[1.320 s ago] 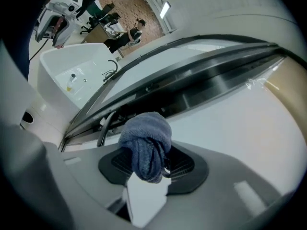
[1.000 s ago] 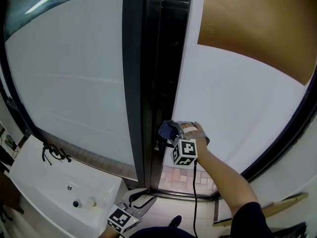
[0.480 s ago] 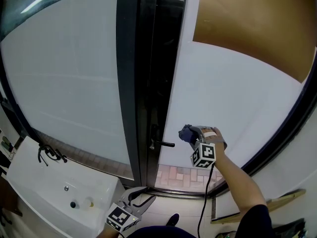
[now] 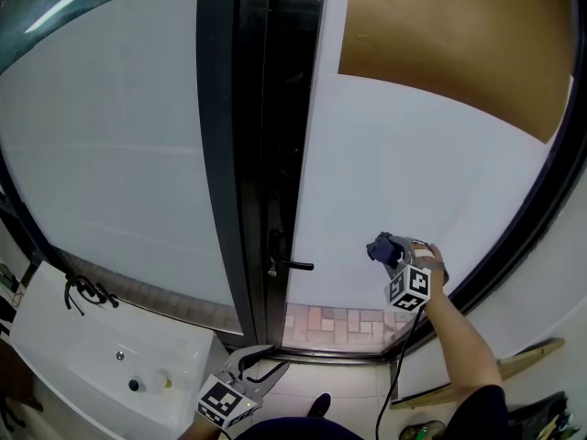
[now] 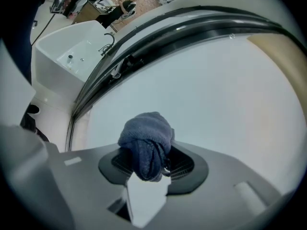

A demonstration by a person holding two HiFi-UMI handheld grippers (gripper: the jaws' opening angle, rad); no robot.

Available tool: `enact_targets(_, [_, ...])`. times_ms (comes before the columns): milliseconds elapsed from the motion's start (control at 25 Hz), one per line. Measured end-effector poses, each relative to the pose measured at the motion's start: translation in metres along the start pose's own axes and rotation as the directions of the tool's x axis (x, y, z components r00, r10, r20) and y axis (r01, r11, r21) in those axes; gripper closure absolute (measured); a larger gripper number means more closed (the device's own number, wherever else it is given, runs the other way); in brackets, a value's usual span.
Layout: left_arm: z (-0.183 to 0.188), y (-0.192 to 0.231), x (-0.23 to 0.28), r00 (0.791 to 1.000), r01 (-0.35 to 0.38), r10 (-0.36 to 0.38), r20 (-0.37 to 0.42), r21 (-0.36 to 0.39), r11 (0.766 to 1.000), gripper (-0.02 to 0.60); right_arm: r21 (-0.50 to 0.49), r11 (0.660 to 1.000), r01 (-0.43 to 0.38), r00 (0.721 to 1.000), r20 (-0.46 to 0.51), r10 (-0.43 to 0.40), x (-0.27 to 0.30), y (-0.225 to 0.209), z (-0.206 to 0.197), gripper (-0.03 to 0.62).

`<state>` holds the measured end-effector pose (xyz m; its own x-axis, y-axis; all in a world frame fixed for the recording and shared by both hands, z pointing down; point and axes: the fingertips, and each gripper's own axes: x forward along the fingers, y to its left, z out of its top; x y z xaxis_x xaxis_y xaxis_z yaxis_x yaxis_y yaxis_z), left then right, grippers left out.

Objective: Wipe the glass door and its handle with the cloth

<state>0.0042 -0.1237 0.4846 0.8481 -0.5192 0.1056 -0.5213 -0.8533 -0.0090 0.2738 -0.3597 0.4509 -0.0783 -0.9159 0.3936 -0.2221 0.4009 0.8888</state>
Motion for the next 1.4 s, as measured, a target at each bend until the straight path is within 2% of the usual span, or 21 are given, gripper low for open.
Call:
enact_targets(120, [-0.002,0.0,-0.001,1.0,0.001,-0.001,-0.008,-0.004,1.0,0.436,0.063,0.998,0.003,1.0,0.004,-0.003,-0.003,-0.002,-0.003,0.429])
enact_targets(200, [-0.002,-0.001,-0.002,1.0,-0.002,0.002,-0.005,-0.003,1.0,0.436,0.12,0.993,-0.004,0.999,0.039,-0.001,-0.007,-0.004,0.008,0.429])
enact_targets(320, [-0.003,0.0,-0.005,1.0,-0.013,0.013,-0.006,0.001,1.0,0.436,0.192,0.981,-0.037,0.992,0.125,0.013,-0.011,-0.004,0.043,0.43])
enact_targets(440, [-0.003,0.002,-0.008,1.0,-0.025,0.025,-0.007,-0.001,1.0,0.436,0.211,0.974,-0.08,0.975,0.219,0.033,-0.008,-0.003,0.091,0.429])
enact_targets(680, [-0.002,0.006,-0.013,0.999,-0.046,0.046,-0.008,0.0,0.999,0.436,0.145,0.98,-0.137,0.932,0.353,0.078,0.001,0.006,0.189,0.43])
enact_targets(960, [0.004,0.012,-0.012,0.998,-0.064,0.064,0.001,0.007,0.998,0.436,0.06,0.978,-0.198,0.899,0.41,0.156,0.027,0.028,0.262,0.429])
enact_targets(1120, [0.006,0.013,-0.011,0.998,-0.066,0.066,0.003,0.009,0.998,0.436,0.023,0.976,-0.217,0.901,0.389,0.191,0.045,0.045,0.28,0.43])
enact_targets(1280, [0.004,0.015,-0.013,0.997,-0.074,0.074,0.0,0.002,0.997,0.436,0.005,0.973,-0.231,0.905,0.368,0.213,0.059,0.057,0.275,0.43])
enact_targets(1400, [0.002,0.018,-0.013,0.997,-0.076,0.076,-0.003,0.001,0.997,0.436,-0.06,0.975,-0.214,0.913,0.343,0.221,0.06,0.065,0.266,0.43])
